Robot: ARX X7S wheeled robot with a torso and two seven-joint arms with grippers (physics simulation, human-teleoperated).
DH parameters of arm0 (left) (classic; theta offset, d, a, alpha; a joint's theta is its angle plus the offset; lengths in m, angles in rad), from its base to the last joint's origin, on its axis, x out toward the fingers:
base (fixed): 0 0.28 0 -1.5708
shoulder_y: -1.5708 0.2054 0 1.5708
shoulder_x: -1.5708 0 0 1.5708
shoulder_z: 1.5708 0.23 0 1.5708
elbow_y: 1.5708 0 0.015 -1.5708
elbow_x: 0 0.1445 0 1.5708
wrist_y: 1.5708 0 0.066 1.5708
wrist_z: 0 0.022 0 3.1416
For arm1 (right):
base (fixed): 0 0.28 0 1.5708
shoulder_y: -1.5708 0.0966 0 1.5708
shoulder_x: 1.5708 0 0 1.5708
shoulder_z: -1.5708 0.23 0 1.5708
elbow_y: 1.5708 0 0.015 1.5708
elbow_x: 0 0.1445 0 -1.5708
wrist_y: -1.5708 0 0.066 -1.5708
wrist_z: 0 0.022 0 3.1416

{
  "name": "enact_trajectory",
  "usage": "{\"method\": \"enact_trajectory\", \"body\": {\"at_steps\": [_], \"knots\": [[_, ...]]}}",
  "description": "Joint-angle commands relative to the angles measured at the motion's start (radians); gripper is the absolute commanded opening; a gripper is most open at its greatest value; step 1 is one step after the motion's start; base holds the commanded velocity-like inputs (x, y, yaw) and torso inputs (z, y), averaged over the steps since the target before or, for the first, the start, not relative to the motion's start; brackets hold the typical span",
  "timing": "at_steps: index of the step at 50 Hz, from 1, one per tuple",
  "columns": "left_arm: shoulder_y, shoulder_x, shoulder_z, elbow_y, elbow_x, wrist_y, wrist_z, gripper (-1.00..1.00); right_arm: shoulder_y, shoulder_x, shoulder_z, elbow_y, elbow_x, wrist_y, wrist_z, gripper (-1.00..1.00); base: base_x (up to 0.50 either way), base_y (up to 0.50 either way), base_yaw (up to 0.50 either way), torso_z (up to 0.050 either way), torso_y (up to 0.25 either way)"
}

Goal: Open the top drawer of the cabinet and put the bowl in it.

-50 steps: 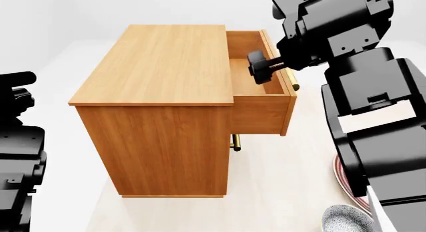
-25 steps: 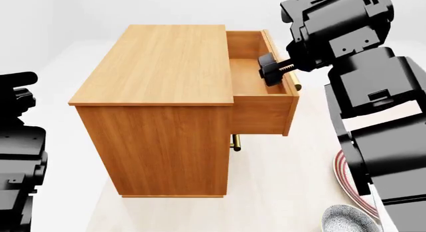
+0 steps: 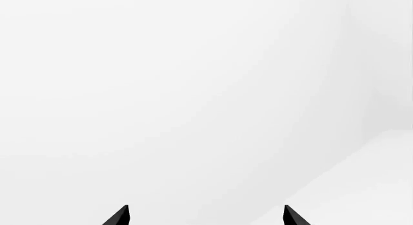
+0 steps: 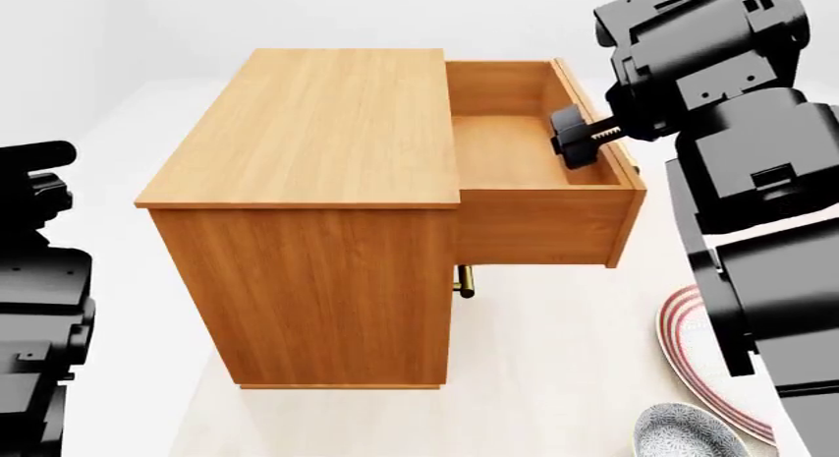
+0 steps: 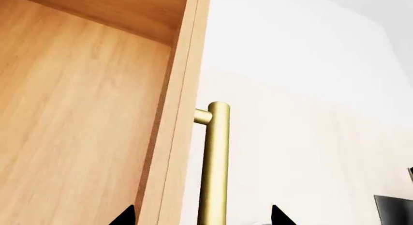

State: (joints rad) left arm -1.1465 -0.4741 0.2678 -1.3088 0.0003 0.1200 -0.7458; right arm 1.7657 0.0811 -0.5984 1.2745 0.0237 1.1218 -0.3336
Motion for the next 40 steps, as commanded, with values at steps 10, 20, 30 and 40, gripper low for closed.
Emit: {"method": "enact_trajectory", "body": {"at_steps": [10,20,30,40], "knots": [[-0.002,0.003,0.005,0.0,0.0,0.0,-0.002,1.0,-0.002,0.087,-0.063,0.002,-0.056,-0.018,0.016,1.0,0.0,0.0,0.0,0.0,0.0],[0.0,0.003,0.007,0.0,0.0,-0.001,-0.003,1.0,-0.012,0.148,-0.079,-0.068,-0.065,0.017,-0.006,1.0,0.0,0.0,0.0,0.0,0.0],[-0.002,0.003,0.004,0.0,-0.001,0.001,0.0,1.0,-0.018,0.201,-0.084,-0.128,-0.071,0.061,-0.012,1.0,0.0,0.0,0.0,0.0,0.0],[-0.006,0.003,0.001,0.0,-0.002,0.003,0.005,1.0,-0.023,0.195,-0.123,-0.071,-0.099,0.022,0.003,1.0,0.0,0.0,0.0,0.0,0.0]]}}
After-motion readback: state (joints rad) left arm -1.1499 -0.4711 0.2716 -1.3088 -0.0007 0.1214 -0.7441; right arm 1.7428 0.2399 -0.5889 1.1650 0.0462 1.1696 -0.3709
